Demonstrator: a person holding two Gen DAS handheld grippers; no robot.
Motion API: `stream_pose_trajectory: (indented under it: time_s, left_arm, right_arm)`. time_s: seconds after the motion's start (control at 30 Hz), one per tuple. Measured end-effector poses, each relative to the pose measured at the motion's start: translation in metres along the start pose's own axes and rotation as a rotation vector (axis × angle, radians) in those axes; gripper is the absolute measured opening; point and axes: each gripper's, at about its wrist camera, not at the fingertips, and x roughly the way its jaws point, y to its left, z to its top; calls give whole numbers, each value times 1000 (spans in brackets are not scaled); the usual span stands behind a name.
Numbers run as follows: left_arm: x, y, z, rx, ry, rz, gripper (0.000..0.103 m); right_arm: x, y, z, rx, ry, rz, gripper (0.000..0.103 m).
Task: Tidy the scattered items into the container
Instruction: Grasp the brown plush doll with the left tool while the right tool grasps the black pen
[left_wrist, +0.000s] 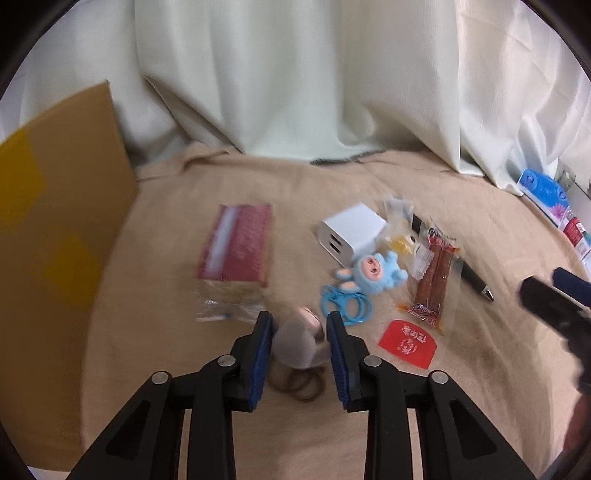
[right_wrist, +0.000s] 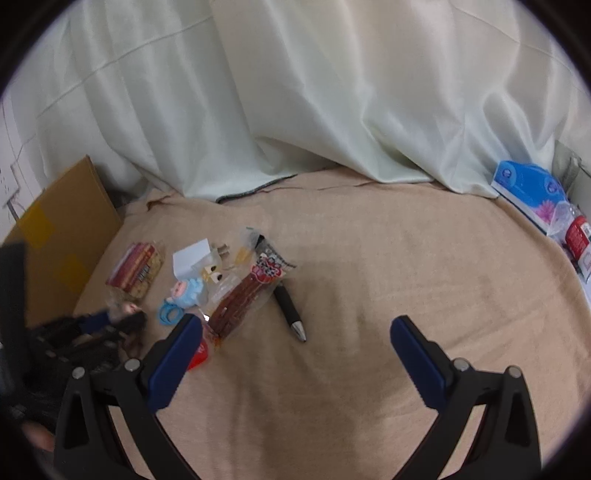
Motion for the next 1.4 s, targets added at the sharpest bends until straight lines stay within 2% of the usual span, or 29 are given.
stream_pose_trajectory:
  time_s: [0.07, 0.13, 0.2, 0.27, 0.4, 0.5, 0.6, 0.63, 0.67, 0.7, 0.97, 1.07, 1.4]
  left_arm:
    - [-9, 5, 0, 18, -9, 11, 29]
    - [-17, 12, -1, 21, -18, 12, 29]
    - [-21, 20, -3, 16, -17, 18, 29]
    - [-22, 26, -5, 11, -13, 20, 29]
    - [-21, 38, -8, -16, -3, 9, 29]
    - [-22, 41, -9, -19, -3, 2, 29]
    - [-22, 42, -9, -16, -1, -2, 29]
    - [-22, 43, -9, -15, 0, -1, 29]
    - [-23, 43, -9, -15, -1, -1, 29]
    - [-23, 44, -9, -17, -2, -2, 29]
    - [-23, 50, -10, -36, 1, 0, 29]
    - [-23, 51, -10, -39, 2, 0, 29]
    - [-32, 47, -3, -27, -15, -16, 29]
  right_arm:
    - [9, -2, 0, -39, 14, -10, 100]
    - [19, -5, 1, -80, 34, -10, 91]
    - [31, -8, 2, -101, 65, -18, 67]
    - [42, -9, 2, -123, 102, -23, 50]
    - [51, 1, 1, -181, 124, -16, 44]
    - [51, 10, 2, -204, 106, 17, 43]
    - [58, 16, 4, -224, 120, 5, 41]
    - [60, 17, 4, -227, 125, 7, 38]
    - [62, 17, 4, -224, 132, 16, 26]
    - [64, 17, 5, -223, 138, 13, 21]
    - [69, 22, 5, -264, 133, -14, 19]
    - [69, 14, 8, -195, 139, 13, 12]
    - [26, -7, 12, -104, 49, -49, 12]
